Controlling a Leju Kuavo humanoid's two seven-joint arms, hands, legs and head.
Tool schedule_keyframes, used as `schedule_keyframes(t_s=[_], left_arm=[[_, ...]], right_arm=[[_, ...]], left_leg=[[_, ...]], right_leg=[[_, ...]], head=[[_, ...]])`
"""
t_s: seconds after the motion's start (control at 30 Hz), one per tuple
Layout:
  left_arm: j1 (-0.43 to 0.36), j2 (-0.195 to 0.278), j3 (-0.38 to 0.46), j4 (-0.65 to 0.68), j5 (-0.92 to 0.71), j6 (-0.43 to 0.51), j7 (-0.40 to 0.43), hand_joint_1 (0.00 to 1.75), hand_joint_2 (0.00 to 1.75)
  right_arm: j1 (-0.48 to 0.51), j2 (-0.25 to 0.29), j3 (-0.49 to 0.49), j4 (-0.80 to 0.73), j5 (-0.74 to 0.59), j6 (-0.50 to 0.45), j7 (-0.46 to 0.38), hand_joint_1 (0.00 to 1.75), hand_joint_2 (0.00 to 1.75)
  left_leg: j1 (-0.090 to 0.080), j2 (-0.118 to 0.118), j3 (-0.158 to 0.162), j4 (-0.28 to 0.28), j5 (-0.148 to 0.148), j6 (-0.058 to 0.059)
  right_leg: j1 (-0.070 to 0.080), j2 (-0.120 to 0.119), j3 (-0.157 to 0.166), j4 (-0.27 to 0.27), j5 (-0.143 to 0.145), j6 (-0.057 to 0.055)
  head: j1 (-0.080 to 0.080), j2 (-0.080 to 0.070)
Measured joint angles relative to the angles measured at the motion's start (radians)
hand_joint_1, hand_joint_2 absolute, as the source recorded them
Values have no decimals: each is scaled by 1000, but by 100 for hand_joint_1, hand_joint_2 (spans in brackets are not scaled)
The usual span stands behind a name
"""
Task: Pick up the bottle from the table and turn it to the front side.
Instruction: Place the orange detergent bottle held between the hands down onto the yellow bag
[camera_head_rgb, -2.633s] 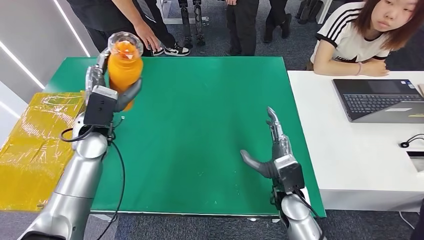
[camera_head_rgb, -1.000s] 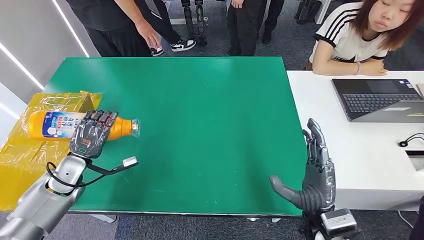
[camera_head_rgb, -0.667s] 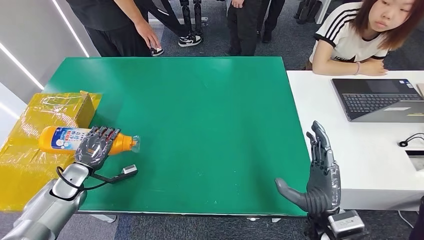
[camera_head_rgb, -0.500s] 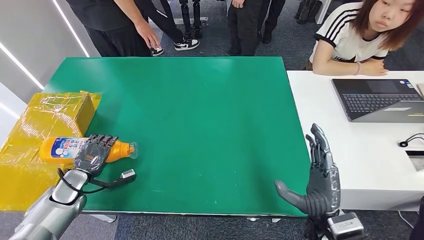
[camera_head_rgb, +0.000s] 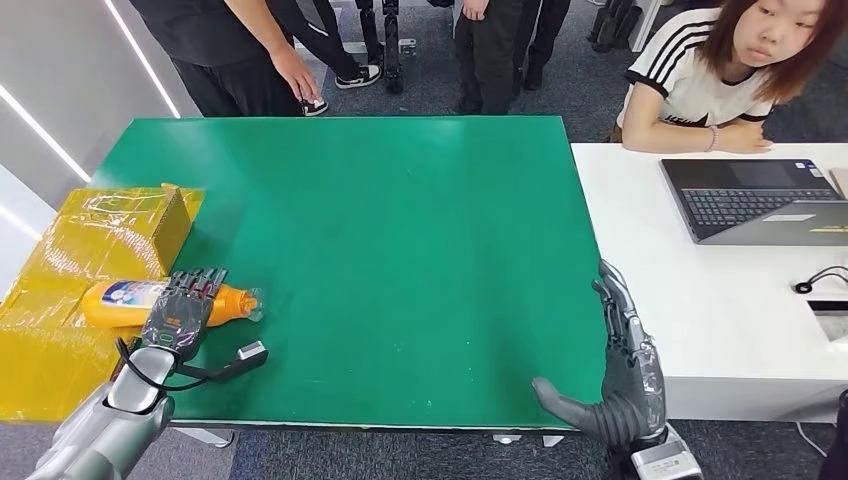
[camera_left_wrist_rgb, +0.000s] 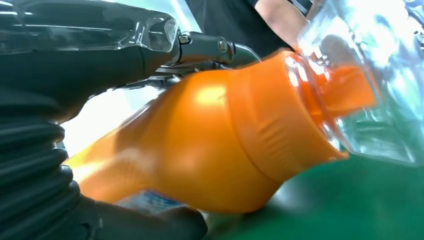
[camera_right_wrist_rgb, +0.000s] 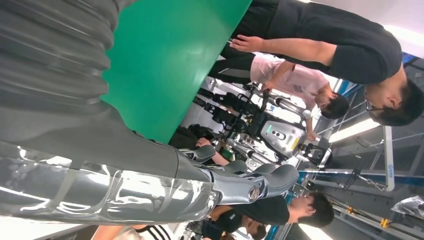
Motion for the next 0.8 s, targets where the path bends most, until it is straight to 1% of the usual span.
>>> schedule_keyframes(t_s=[0.23,0.3,0.37,0.4,0.47,0.53,0.63,0.67,0.73,0.8], left_arm=[[-8,-15,2,4,-24,1,23,0,175],[-2,-18,3,-4,-14,1,17,0,175],[10,-22,12,-23,17,1,-9,0,175],[19,-27,22,-37,46,1,-36,0,175],[45,-44,52,-75,131,1,-122,0,175],[86,-84,102,-130,223,1,-239,0,175],[177,-191,213,-249,310,0,-435,0,175],[206,-228,248,-286,322,0,-478,0,175],[247,-287,303,-344,353,-1,-515,0,175],[277,-331,334,-400,466,-1,-530,0,175]], right_arm=[[-3,0,2,2,-1,24,26,0,175],[-8,0,2,6,-8,31,29,0,175],[-17,-1,2,12,-17,36,31,0,175],[-21,-1,2,16,-20,37,33,0,175],[-30,-2,2,22,-24,37,38,0,175],[-36,-2,2,26,-27,35,45,0,175],[-41,-2,2,29,-31,33,54,0,175],[-41,-2,2,29,-32,33,56,0,175],[-42,-2,2,30,-32,33,59,0,175],[-42,-1,2,34,-32,33,61,0,175]], left_leg=[[0,0,4,-1,0,0],[0,0,4,-1,0,0],[0,0,4,-1,0,0],[0,0,5,-1,0,0],[-1,-2,5,-1,0,0],[-2,-4,5,0,0,0],[-2,-5,3,1,-1,2],[-2,-4,3,1,-1,2],[-2,-2,2,1,-3,4],[-3,-1,3,2,-4,5]], right_leg=[[0,0,4,0,0,0],[0,0,4,0,-1,-1],[0,0,4,0,-1,0],[0,0,4,0,-1,0],[0,-2,5,0,-1,1],[-1,-4,5,-1,-2,2],[-2,-5,5,-1,-2,3],[-2,-4,5,-2,-2,3],[-2,-2,5,-3,-2,4],[-2,-1,4,-3,-2,4]], head=[[0,0],[0,0],[0,0],[0,0],[0,0],[0,0],[0,0],[1,0],[1,0],[0,0]])
